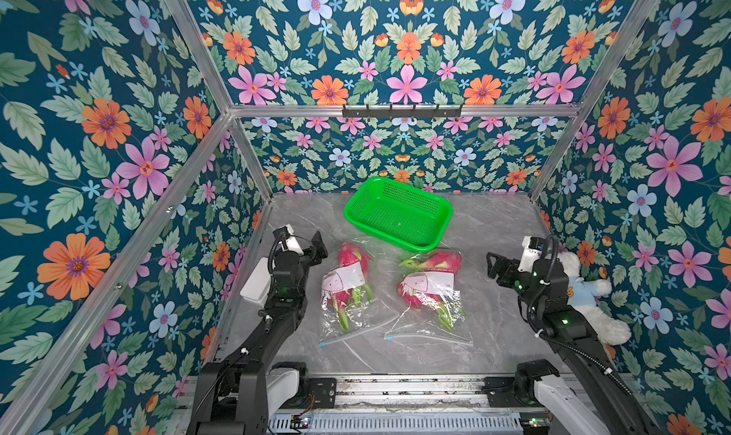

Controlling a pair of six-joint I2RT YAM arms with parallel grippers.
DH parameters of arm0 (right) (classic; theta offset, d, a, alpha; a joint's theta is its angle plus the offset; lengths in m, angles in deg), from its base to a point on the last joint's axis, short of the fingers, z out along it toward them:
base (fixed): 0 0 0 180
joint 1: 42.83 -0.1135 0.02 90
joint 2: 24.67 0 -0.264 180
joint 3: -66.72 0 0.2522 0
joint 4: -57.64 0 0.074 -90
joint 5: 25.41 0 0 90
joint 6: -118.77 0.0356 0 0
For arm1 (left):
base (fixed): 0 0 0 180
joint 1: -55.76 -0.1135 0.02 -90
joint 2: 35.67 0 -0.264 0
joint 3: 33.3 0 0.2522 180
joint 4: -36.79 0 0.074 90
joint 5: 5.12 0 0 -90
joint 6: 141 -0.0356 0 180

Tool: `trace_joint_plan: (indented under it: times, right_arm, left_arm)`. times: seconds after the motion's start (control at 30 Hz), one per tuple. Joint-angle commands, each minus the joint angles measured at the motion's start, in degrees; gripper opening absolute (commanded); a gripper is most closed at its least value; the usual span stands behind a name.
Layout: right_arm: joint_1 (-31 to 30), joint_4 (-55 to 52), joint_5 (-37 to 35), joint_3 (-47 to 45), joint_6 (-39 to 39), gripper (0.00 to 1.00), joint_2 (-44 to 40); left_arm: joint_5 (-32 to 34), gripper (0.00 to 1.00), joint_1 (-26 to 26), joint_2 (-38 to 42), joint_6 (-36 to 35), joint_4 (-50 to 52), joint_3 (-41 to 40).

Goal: Open the zip-top bag and take out the dragon fruit
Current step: Pick up the dragon fruit from the zipper food storage bag.

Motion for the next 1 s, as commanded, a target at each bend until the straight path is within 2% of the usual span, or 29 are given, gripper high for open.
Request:
trace_joint_plan:
  times: [0.0,0.1,0.2,0.3,0.4,0.43,0.47,0.57,0.6,0.7,0.87,0.97]
  right_arm:
    - [-6.19,-9.85,4.39,-1.18,8.38,0.87,0.09]
    - [-13.85,-9.87,3.46,-2.93,11.46,0.86,0.49]
    - [-19.94,-7.16,3.13,-4.96,14.48,0.86,2.75]
    - [-22.14,-2.10,5.01,-6.91,16.60,0.83,6.43]
    - [-22.16,1.73,5.55,-7.07,17.05,0.73,9.19]
    - [-22.16,2.33,5.14,-6.79,16.95,0.66,9.67]
    - [-22.16,2.80,4.88,-6.36,16.91,0.53,10.07]
    - [-22.16,3.21,3.12,-4.55,16.69,0.09,9.90]
    - [-21.91,3.21,2.61,-3.73,16.46,0.00,9.55]
    - [-19.58,2.66,3.02,-1.27,16.68,0.00,8.97]
    - [-10.15,6.62,9.54,0.10,18.65,0.00,9.13]
    - [-8.98,8.39,9.47,1.94,17.63,0.00,10.28]
  left_arm:
    - [-4.46,0.94,5.01,1.04,2.69,7.22,1.78]
    - [-2.88,0.94,10.79,2.12,2.25,9.27,2.66]
    - [-4.32,0.94,13.56,2.26,3.54,9.16,3.07]
    - [-5.63,0.93,15.30,1.88,3.11,9.97,4.43]
    - [-7.28,0.93,16.74,1.18,1.61,11.64,6.52]
    - [-7.83,0.93,17.02,0.88,1.09,11.97,7.07]
    - [-8.54,0.93,17.44,0.62,0.66,12.34,7.60]
    - [-10.59,0.93,18.34,-0.14,-0.09,12.57,8.41]
    - [-11.48,0.93,18.67,-0.57,-0.30,12.32,8.56]
    - [-14.76,0.93,19.54,-2.49,-1.07,11.66,8.90]
    - [-21.26,0.93,21.07,-5.37,-1.76,12.34,9.92]
    - [-24.29,0.93,22.11,-5.94,-0.94,13.24,10.28]
